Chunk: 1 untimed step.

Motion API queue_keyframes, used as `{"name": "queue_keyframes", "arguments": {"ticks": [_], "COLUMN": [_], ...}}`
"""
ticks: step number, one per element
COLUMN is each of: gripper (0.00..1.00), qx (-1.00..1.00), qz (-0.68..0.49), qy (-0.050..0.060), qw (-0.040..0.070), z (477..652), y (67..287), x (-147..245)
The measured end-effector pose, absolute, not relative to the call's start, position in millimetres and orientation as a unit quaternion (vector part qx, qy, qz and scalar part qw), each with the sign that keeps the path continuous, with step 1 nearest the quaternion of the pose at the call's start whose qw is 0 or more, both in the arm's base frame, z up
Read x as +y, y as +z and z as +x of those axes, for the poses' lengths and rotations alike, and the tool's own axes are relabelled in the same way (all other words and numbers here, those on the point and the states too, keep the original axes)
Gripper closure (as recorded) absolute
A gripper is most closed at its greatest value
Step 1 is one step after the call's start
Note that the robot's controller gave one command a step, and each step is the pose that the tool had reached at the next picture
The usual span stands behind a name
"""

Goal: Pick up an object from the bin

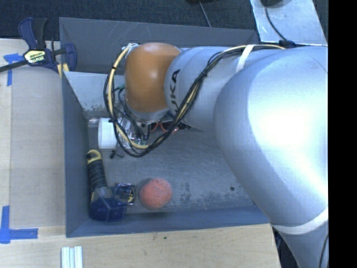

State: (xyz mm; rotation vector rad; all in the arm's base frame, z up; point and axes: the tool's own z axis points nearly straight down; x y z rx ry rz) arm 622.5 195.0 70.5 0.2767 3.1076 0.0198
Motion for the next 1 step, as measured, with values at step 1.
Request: {"name": "queue_keyframes", "arguments": {"ticks": [1], "gripper": [1.0], "qx": [0.977], "qz": [0.213], "qy": [0.015], "qw": [0.022], "z": [620.7], "y": [69.9], "x": [194.2]}}
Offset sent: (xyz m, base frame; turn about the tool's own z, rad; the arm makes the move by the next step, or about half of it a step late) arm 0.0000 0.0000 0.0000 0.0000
